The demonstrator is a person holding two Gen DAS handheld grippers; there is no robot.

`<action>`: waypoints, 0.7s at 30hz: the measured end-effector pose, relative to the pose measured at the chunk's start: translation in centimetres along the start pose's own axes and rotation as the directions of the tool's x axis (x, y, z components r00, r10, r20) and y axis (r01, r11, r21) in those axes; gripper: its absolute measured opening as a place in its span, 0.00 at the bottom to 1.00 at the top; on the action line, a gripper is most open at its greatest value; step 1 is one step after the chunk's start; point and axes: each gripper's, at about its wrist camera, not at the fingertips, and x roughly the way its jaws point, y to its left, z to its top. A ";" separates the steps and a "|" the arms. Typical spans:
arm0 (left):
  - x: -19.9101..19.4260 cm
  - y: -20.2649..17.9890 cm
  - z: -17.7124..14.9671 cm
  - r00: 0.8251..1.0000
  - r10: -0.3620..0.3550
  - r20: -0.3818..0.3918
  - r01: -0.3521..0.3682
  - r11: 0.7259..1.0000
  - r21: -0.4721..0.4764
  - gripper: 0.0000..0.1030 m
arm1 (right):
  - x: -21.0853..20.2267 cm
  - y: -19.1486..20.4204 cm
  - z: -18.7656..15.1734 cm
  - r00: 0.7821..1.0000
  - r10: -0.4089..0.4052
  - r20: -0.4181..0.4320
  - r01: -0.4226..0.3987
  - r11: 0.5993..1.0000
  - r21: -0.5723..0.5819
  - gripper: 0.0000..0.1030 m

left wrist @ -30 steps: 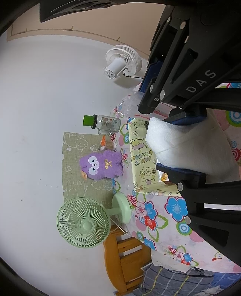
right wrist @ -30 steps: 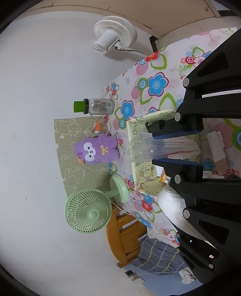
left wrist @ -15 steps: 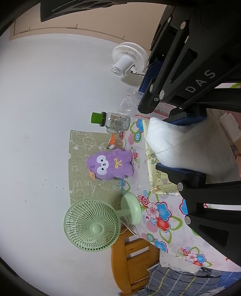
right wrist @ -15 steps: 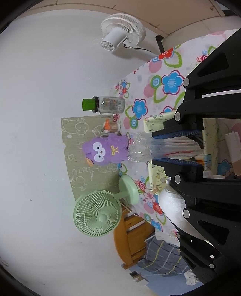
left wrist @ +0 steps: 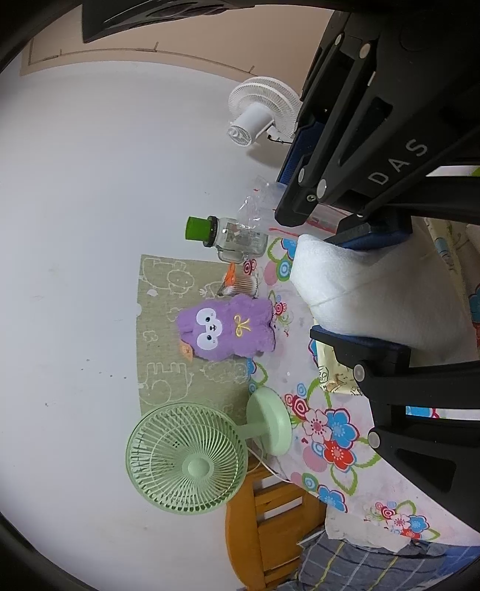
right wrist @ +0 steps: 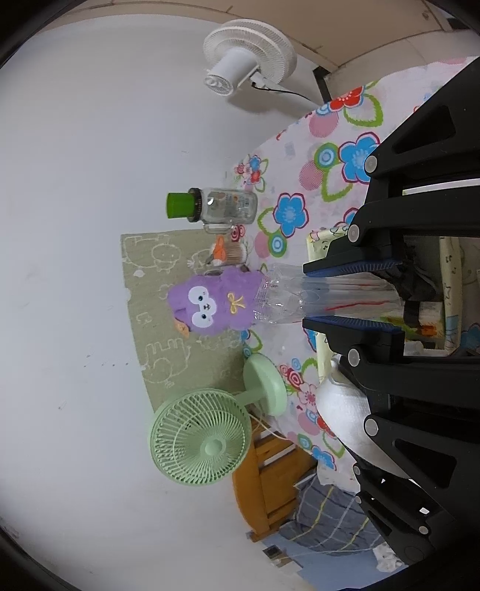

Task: Organize soft objects
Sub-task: 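Lower the white cloth into the basket with the left tool while the right tool drops the clear bag in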

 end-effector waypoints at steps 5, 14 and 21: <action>1.9 0.1 -0.2 1.000 0.006 -0.031 -0.006 1.000 -0.002 0.37 | 2.1 -0.7 0.0 0.999 0.024 -0.047 -0.023 1.000 0.017 0.24; 4.1 0.6 -0.7 0.996 -0.005 -0.085 0.003 1.000 -0.025 0.49 | 4.6 -1.0 -0.4 0.994 0.053 -0.097 -0.051 0.999 0.015 0.24; 4.8 0.9 -1.0 0.994 0.031 -0.103 -0.034 0.999 -0.029 0.67 | 5.2 -0.8 -0.7 0.993 0.023 -0.115 -0.025 1.000 -0.012 0.43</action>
